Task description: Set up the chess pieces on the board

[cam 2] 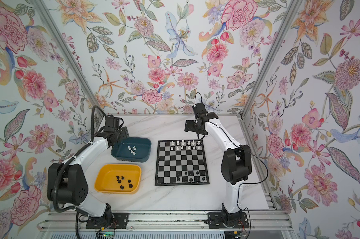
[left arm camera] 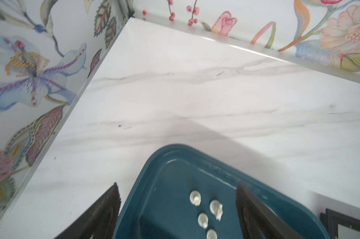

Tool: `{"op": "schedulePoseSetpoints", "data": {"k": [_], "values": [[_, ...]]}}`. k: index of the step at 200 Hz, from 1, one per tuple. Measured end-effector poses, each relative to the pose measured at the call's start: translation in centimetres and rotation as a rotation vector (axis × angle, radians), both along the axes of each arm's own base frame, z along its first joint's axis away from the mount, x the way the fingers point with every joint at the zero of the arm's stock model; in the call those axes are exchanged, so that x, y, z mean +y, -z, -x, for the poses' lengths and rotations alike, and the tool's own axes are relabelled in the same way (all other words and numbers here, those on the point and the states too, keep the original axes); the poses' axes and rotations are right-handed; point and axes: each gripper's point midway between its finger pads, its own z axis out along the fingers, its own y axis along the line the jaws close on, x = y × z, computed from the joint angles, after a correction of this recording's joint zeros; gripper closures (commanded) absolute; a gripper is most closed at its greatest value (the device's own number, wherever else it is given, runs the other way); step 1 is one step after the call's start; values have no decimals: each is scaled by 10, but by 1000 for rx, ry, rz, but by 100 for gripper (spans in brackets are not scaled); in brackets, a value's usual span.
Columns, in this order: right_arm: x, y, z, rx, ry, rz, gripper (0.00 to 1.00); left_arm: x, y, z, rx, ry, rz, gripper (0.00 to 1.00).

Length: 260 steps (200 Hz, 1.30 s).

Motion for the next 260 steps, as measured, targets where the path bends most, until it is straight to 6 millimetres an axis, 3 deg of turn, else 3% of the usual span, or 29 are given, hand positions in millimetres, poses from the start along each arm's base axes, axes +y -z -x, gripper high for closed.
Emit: {"op": "schedulePoseSetpoints", "data": {"k": [49, 72, 131, 164, 260], "values": [[5, -13, -14, -24, 3, -7, 5, -10, 24, -67, 15, 61, -8, 14], [5, -11, -14, -13, 3, -2, 5, -14, 30, -95, 20, 90, -14, 15], [4, -6, -11, 9, 9, 1, 4, -22, 48, -133, 69, 147, -38, 18], [3, 0, -8, 28, 11, 4, 4, -26, 69, -138, 127, 174, -28, 19], [-6, 21, 0, 91, 21, 1, 4, -28, 108, -109, 272, 196, -12, 25]]}}
